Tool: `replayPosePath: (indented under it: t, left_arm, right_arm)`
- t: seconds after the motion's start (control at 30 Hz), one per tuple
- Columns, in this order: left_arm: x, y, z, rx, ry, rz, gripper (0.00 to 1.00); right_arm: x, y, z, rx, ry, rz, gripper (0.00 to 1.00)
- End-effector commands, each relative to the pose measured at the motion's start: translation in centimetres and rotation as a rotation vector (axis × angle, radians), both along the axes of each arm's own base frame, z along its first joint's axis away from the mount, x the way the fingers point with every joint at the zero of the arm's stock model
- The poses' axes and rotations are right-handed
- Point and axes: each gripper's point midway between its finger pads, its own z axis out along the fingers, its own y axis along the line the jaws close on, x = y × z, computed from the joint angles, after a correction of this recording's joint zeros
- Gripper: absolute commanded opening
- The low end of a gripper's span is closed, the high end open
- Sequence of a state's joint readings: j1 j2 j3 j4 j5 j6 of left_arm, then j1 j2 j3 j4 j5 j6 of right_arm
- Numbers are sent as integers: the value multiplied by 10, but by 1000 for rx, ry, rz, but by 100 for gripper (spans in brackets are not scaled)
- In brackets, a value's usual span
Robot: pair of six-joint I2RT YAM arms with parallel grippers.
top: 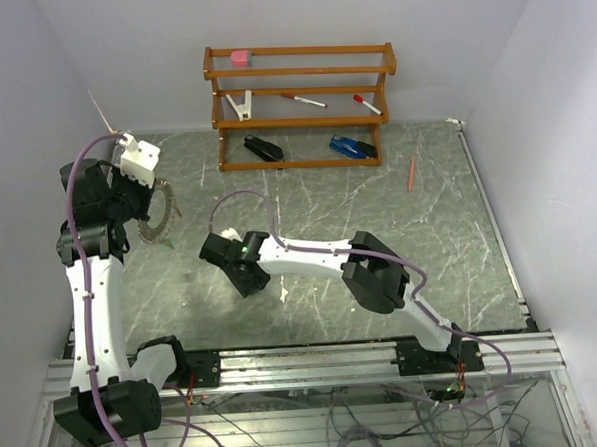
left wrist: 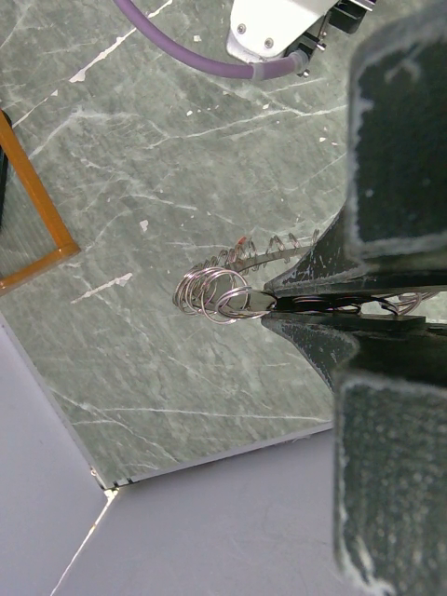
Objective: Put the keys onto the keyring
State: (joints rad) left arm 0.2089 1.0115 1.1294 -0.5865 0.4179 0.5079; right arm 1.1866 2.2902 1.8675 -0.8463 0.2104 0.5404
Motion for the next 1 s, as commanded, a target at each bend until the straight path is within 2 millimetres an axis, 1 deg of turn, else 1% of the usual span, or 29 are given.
replayPosePath:
  t: [0.0, 0.23, 0.33, 0.43, 0.57, 0.63, 0.83, 0.97]
  left_arm:
    - [5, 3, 26, 18, -95, 2, 7]
    - [4, 4, 25, 23, -94, 3, 7]
    - [4, 4, 24, 24, -92, 5, 7]
    - [4, 4, 24, 25, -94, 4, 7]
    - [5, 3, 24, 20, -95, -1, 7]
    - [5, 2, 24, 16, -97, -4, 7]
    - [5, 2, 26, 20, -99, -5, 7]
    - [4, 3, 27, 33, -103, -4, 7]
  right_arm:
    - [14, 4, 23, 30, -49, -36, 35]
    - [21, 12, 15, 30, -17, -53, 33]
    - [21, 9, 15, 27, -7, -56, 33]
    - [24, 3, 22, 21, -21, -76, 33]
    - [25, -10, 25, 28, 18, -119, 23]
    - [26, -15, 23, 28, 43, -137, 21]
    - [22, -14, 15, 15, 84, -144, 20]
    - [22, -11, 16, 14, 92, -153, 21]
